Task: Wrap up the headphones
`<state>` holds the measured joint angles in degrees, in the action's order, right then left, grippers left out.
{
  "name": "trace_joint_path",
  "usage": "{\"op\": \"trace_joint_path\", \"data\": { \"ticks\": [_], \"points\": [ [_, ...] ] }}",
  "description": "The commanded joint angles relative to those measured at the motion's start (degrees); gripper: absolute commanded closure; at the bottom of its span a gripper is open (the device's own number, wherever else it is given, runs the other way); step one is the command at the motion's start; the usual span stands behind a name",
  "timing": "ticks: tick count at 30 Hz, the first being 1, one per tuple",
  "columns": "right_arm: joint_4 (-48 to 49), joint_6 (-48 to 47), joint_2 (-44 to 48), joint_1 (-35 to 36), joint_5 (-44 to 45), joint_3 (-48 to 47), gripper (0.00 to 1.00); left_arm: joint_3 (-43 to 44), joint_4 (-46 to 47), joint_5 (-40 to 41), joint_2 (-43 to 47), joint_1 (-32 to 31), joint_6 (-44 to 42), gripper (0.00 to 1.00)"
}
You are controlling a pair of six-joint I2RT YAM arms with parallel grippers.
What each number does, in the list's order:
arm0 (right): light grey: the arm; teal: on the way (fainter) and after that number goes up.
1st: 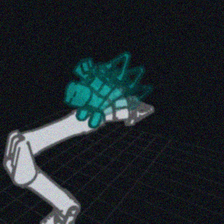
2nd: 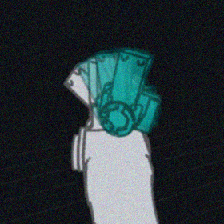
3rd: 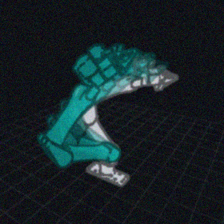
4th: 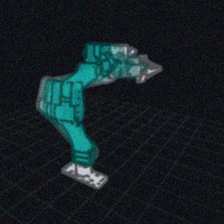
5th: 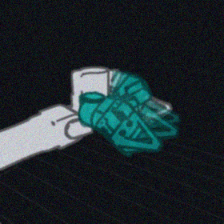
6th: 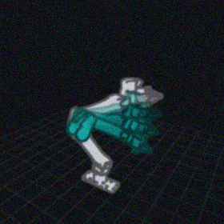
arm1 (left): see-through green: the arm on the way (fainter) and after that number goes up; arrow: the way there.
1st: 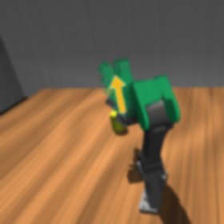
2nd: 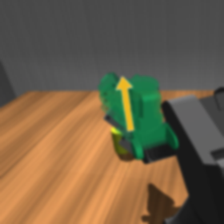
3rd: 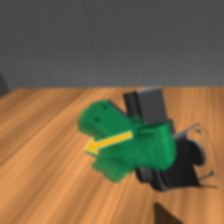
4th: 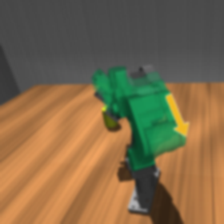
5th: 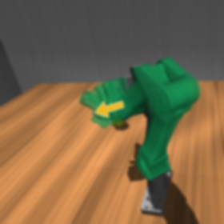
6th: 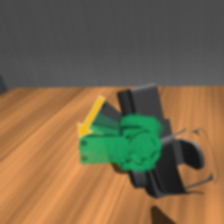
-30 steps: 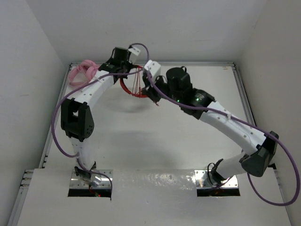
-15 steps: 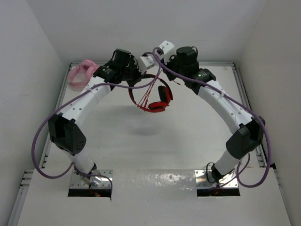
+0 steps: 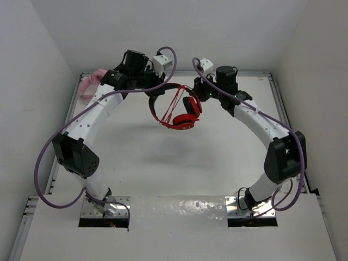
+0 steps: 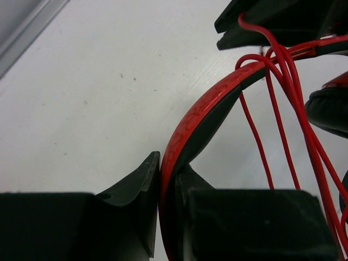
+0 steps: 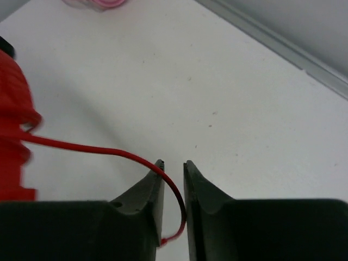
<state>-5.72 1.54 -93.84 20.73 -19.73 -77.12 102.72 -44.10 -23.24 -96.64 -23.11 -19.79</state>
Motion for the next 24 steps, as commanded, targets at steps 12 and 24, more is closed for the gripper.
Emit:
{"op": "trace_joint_path", "data": {
  "ticks": [12, 24],
  "points": [
    [11.51, 7.34, 7.17, -2.36, -7.78, 18.23, 0.41, 4.95, 1.99, 6.97, 1.54, 2.02, 9.60, 1.00],
    [3.17, 4.61, 15.09, -3.24, -7.00, 27.46, 0.10, 1.09, 6.21, 17.44, 2.16, 4.39, 9.07, 1.00]
  ]
}}
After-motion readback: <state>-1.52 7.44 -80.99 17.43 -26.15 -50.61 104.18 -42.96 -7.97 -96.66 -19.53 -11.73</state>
